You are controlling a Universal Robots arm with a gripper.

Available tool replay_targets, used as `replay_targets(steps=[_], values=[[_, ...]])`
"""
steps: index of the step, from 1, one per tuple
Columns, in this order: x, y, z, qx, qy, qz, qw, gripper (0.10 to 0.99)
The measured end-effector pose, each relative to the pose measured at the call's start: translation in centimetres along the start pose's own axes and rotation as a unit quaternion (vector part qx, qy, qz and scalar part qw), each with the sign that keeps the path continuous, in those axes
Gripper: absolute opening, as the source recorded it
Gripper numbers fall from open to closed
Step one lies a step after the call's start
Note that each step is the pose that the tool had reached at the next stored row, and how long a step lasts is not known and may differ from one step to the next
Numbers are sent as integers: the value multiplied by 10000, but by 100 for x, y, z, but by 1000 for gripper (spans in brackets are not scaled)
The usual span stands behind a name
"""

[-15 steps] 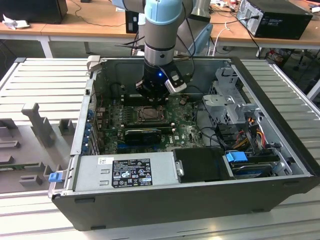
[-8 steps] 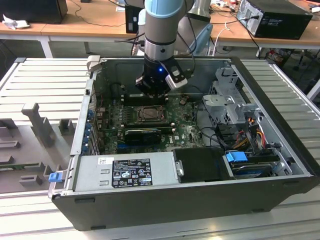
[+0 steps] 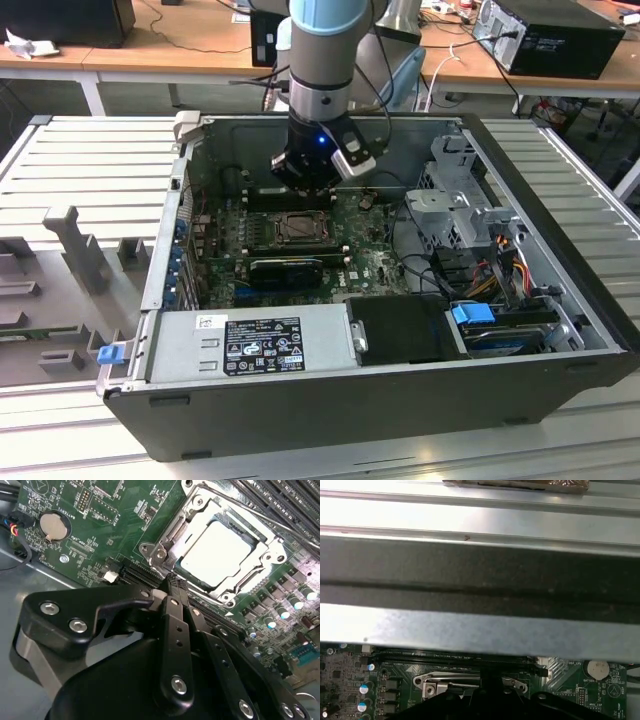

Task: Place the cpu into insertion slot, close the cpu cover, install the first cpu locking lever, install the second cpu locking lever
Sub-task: 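Install the first cpu locking lever, then install the second cpu locking lever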

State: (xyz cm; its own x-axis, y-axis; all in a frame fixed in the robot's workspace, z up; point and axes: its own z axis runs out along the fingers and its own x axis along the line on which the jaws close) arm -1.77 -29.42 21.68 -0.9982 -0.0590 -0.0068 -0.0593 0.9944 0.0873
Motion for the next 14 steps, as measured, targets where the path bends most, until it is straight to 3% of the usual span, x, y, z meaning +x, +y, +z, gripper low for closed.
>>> replay_targets(steps=[5, 12, 14], values=[[1, -23, -2, 0, 0, 0, 10000, 106], [11, -178, -14, -7, 0, 1, 10000, 106], [10, -173, -92, -7, 0, 0, 10000, 106]])
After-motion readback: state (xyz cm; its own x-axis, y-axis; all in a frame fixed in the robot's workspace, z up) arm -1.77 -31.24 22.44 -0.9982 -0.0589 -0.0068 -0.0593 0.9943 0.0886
